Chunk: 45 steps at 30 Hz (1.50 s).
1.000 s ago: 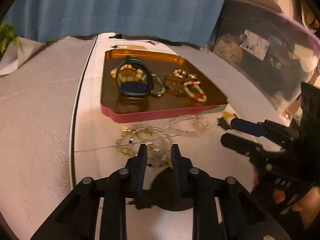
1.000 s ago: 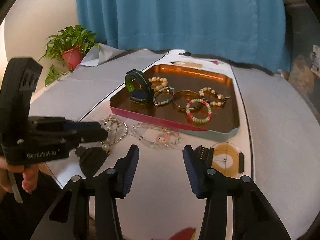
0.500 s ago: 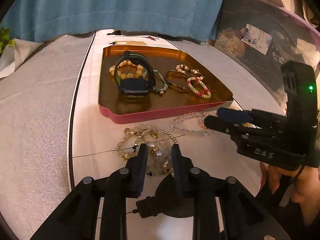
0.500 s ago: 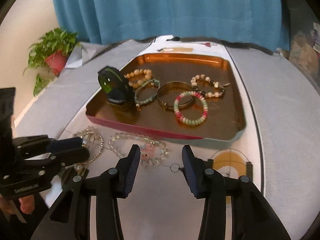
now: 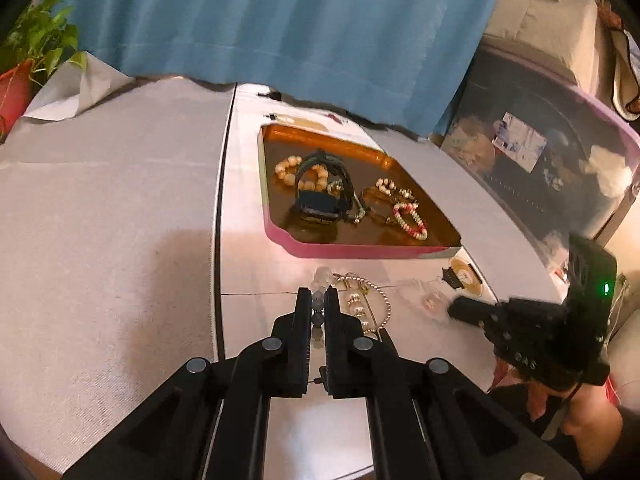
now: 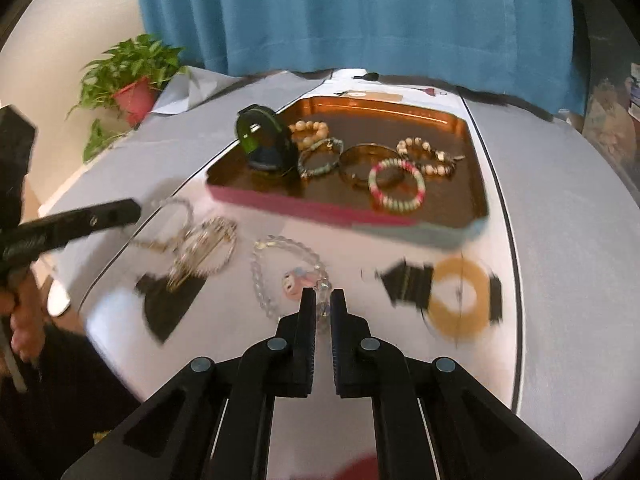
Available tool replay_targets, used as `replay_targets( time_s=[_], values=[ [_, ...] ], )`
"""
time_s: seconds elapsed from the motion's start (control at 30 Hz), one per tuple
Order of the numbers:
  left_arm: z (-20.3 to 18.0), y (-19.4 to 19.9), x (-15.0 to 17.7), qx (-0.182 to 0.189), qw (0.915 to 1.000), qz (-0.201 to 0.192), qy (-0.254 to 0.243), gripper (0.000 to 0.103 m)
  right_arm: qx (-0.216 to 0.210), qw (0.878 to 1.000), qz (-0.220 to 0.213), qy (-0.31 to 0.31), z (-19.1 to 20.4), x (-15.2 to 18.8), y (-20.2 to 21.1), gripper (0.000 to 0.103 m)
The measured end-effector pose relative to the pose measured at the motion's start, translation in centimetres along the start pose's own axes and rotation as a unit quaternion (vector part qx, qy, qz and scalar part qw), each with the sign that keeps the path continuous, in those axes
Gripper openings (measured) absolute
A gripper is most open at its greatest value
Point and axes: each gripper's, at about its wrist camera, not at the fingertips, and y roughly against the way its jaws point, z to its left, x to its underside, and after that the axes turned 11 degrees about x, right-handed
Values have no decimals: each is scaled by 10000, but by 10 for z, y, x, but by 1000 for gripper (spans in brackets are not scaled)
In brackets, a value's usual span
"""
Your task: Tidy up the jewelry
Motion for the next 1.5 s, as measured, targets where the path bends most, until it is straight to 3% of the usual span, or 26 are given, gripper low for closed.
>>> replay_targets(
  time_s=[0.17,0.27,0.33,0.4,0.53,0.63,0.67,0.73,0.77,0.8,0.9,1.0,1.1,1.37,1.5],
  values=[
    [-9,6,5,-147,9997,147,-159,4,-348,9987,-143,-355,-15,10,18,8],
    [-7,-13,18,-728,9950,611,-320,5,-251,9992,-75,-315,-14,3,9,9],
    [-4,-21,22,-834,9926,744,-477,7,-203,9996,33,-208,-12,-1,1,11],
    [-4,-22,23,-836,9917,793,-579,20,-166,9998,62,1,-6,-5,-5,15],
    [-6,-25,24,-804,9899,806,-847,32,-76,9994,11,346,2,-8,-8,22],
    [-6,-29,23,-842,9894,799,-876,41,-132,9988,14,464,8,-11,-11,36],
    [-6,-31,22,-883,9888,816,-884,40,-144,9984,10,542,11,-11,-12,41],
    [-8,-35,20,-967,9863,900,-991,33,-45,9968,-30,799,18,-12,-14,39],
    [-7,-35,17,-910,9864,978,-955,22,-62,9970,-15,771,18,-14,-16,33],
    [-2,-35,13,-859,9883,973,-797,8,0,9973,-11,731,17,-15,-17,11],
    [14,-29,9,-503,9946,879,-242,7,59,9977,-3,676,15,-16,-18,8],
    [16,-25,9,-439,9957,817,-37,7,106,9980,-22,623,16,-15,-18,8],
    [8,-23,9,-476,9958,779,-99,0,57,9988,-28,478,12,-15,-15,8],
    [-6,-9,-1,-327,9986,421,-62,0,-40,9989,-473,-44,1,-22,17,8],
    [3,2,-2,-147,9994,198,254,0,-35,9976,-595,-347,-7,-19,33,8]
  ],
)
